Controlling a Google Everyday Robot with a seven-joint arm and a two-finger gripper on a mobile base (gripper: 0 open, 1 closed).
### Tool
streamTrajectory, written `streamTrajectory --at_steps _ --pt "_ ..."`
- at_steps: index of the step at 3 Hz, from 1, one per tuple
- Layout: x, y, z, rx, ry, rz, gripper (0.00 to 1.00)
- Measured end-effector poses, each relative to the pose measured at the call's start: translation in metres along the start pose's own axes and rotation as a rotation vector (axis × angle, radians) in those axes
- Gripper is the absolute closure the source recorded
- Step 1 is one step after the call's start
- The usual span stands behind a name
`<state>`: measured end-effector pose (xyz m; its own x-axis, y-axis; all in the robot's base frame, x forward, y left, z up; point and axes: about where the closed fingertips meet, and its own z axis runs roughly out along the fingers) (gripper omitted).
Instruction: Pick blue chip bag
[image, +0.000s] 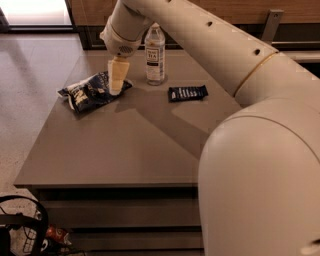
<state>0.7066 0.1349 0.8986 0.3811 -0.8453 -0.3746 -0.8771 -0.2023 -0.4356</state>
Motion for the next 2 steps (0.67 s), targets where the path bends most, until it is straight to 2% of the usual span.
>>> streamTrajectory --at_steps 1,2 --pt "-0.004 -0.003 0.028 -0.08 0.015 -0.038 0.0" --pt "-0.013 0.009 0.044 -0.17 0.039 -0.083 0.0"
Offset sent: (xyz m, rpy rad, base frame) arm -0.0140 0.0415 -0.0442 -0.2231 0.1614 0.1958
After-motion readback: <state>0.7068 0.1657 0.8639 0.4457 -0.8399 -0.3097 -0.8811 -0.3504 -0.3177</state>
